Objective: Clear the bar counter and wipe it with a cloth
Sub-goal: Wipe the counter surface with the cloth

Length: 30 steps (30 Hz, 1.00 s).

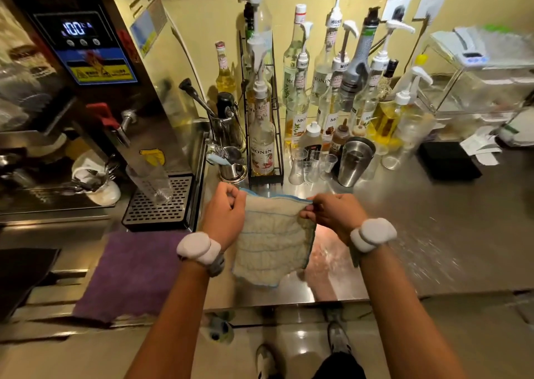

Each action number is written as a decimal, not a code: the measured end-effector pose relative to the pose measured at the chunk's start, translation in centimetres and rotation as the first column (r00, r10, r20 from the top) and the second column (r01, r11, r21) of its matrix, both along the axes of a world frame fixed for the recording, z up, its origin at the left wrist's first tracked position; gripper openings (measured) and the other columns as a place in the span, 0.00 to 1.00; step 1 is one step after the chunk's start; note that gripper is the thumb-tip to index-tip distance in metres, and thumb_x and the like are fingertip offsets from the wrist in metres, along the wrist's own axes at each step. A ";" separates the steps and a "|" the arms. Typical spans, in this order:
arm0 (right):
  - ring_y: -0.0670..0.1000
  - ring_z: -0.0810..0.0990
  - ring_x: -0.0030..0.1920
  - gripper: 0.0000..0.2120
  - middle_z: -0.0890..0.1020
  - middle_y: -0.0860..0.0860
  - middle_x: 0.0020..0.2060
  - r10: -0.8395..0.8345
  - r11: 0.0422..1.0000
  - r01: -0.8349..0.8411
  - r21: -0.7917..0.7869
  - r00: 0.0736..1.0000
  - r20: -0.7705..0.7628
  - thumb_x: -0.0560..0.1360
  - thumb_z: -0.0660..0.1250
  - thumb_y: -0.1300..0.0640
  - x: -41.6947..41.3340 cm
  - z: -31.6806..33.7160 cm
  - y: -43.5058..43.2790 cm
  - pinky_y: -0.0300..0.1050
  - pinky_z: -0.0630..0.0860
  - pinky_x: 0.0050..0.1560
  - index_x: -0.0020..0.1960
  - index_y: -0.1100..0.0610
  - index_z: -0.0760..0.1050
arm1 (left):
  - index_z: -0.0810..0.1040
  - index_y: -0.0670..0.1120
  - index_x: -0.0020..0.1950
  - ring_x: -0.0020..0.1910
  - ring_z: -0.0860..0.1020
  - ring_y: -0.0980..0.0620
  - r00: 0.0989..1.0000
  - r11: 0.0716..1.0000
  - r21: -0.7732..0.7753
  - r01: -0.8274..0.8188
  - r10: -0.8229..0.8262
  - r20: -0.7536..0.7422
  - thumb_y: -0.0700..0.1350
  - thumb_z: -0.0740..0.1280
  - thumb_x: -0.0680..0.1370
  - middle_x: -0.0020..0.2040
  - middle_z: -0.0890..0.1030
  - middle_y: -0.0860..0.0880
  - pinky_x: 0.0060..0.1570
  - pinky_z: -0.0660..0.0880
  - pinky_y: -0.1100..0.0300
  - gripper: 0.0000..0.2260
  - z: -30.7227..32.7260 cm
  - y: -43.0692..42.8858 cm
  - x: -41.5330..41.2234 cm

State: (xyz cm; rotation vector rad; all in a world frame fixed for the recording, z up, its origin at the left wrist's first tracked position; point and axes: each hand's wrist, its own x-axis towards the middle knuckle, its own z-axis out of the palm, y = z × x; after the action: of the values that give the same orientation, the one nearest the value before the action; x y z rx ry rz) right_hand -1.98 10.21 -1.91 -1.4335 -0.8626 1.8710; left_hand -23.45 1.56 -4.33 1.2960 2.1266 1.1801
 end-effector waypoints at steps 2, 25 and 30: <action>0.55 0.82 0.30 0.06 0.79 0.62 0.35 0.052 0.999 -0.051 -0.016 0.996 0.073 0.79 0.60 0.70 -1.4 -1.6 1.7 0.42 0.82 0.31 0.45 0.70 0.75 | 0.69 0.48 0.45 0.38 0.76 0.47 0.999 0.994 -0.098 -0.039 0.038 -0.013 0.51 0.62 0.80 0.36 0.77 0.49 0.32 0.68 0.59 0.08 -2.4 1.8 -0.6; 0.57 0.79 0.62 0.35 0.77 0.52 0.67 0.414 0.676 -0.729 0.106 0.496 0.763 0.75 0.68 0.40 -3.6 -15.3 0.8 0.51 0.76 0.65 0.77 0.45 0.59 | 0.61 0.49 0.77 0.70 0.68 0.42 0.940 0.799 -0.550 0.244 -0.334 -0.070 0.54 0.59 0.81 0.71 0.68 0.41 0.69 0.66 0.54 0.25 -13.4 0.6 0.1; 0.60 0.81 0.56 0.33 0.81 0.56 0.58 0.343 0.663 -0.738 0.128 0.451 0.824 0.71 0.73 0.45 -3.9 -16.2 0.2 0.50 0.78 0.56 0.72 0.50 0.66 | 0.67 0.48 0.72 0.60 0.76 0.42 0.953 0.856 -0.497 0.143 -0.255 -0.164 0.51 0.62 0.80 0.64 0.73 0.43 0.61 0.73 0.52 0.21 -13.8 1.0 -0.3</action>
State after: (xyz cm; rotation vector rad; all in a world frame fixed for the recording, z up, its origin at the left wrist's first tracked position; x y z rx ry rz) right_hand -5.87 10.46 -18.12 -1.6999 -2.3127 1.1845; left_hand -23.72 2.54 -18.12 1.4114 2.1772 0.3871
